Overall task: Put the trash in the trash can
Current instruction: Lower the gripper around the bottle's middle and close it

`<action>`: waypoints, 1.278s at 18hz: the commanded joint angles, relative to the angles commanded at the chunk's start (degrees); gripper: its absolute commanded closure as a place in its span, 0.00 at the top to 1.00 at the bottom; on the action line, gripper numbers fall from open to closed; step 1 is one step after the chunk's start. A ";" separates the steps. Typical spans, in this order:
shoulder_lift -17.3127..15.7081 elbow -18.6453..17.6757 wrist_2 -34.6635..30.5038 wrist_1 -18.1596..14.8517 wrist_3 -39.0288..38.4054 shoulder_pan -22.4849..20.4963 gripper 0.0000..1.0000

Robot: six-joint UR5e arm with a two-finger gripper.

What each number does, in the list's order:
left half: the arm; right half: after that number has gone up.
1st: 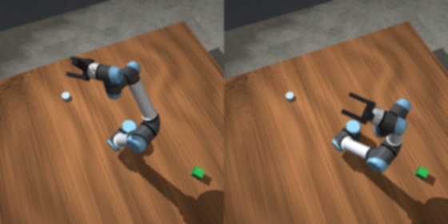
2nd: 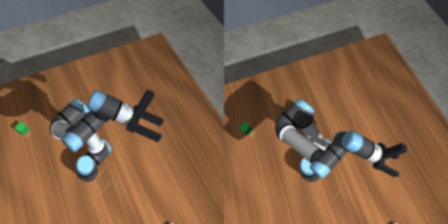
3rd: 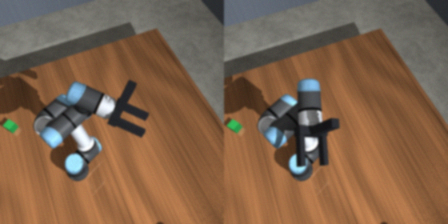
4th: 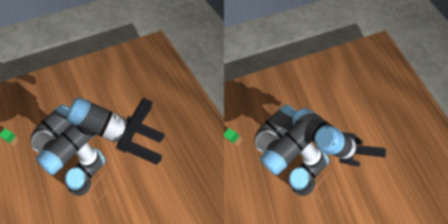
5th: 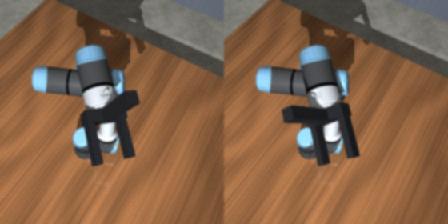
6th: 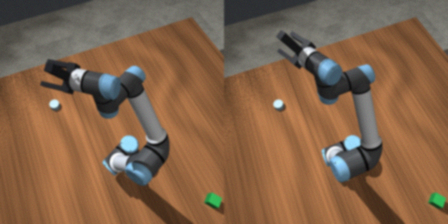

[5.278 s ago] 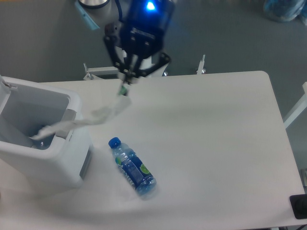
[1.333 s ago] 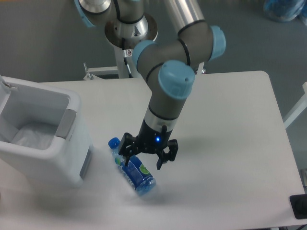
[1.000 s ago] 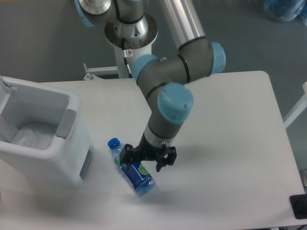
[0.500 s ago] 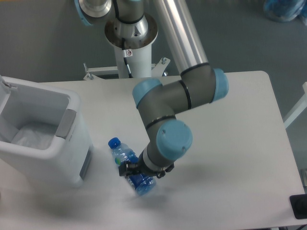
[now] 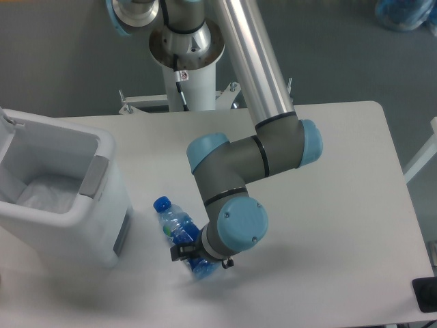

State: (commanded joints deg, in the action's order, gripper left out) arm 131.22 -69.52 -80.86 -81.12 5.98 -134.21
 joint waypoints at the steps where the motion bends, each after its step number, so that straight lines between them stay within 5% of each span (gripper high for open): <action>1: 0.26 0.09 -0.26 0.00 -0.26 0.00 1.00; 18: 3.61 1.32 -2.29 0.18 -2.73 1.76 1.00; 23: 3.61 1.32 -2.11 0.09 -2.73 1.76 0.83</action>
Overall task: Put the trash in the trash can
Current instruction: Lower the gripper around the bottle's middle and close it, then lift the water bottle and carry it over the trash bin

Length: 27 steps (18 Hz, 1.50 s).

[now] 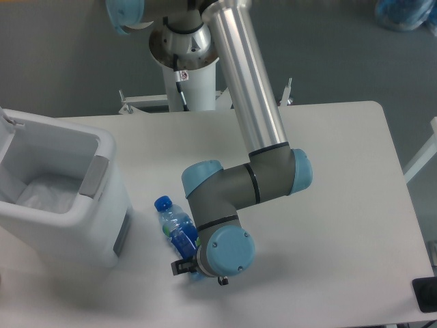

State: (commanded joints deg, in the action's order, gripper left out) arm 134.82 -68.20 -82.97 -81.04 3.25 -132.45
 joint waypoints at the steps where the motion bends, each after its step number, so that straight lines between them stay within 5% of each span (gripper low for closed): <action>1: 0.00 0.00 0.00 0.00 0.00 0.00 0.80; 4: -0.09 0.09 0.09 0.18 0.00 0.09 0.70; 11: -3.16 0.53 0.44 1.57 0.61 0.00 0.70; 18: -11.59 1.49 9.48 17.74 0.70 -2.11 0.70; 23: -15.20 6.93 15.46 21.61 0.18 -3.07 0.70; 27: -18.45 7.65 19.15 27.15 0.35 -3.25 0.70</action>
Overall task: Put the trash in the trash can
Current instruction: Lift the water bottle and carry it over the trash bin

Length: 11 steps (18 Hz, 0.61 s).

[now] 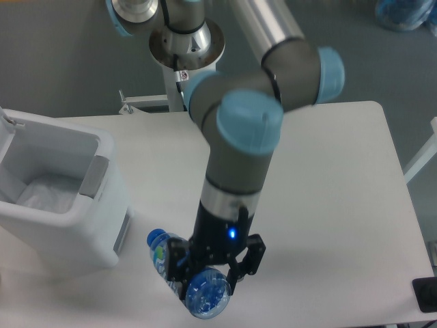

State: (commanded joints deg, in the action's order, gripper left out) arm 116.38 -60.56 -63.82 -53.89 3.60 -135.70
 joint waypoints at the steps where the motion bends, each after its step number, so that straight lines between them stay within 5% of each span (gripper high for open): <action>1: -0.79 0.00 1.49 0.71 0.09 0.00 0.70; 7: -6.24 0.18 9.32 0.98 -0.44 -0.18 0.70; 11: -6.86 -1.05 10.38 1.07 -0.44 2.01 0.70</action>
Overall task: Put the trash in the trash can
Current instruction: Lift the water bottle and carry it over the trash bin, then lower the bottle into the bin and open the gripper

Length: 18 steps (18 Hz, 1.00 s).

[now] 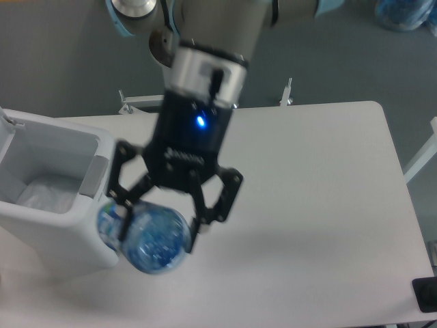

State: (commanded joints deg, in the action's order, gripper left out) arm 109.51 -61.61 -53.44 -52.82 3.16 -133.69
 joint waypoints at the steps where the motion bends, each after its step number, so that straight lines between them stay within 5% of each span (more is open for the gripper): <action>1: 0.00 -0.17 0.09 0.00 0.00 1.05 0.70; 5: -0.09 -2.45 0.35 0.26 1.14 4.75 0.70; 9: -2.63 -8.51 1.05 0.26 8.33 7.65 0.70; 14: -7.47 -17.21 1.76 0.26 15.20 7.83 0.70; 18: -8.00 -19.42 1.67 0.35 16.87 8.01 0.70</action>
State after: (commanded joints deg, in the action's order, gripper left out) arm 101.51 -81.04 -51.77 -52.47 20.04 -125.68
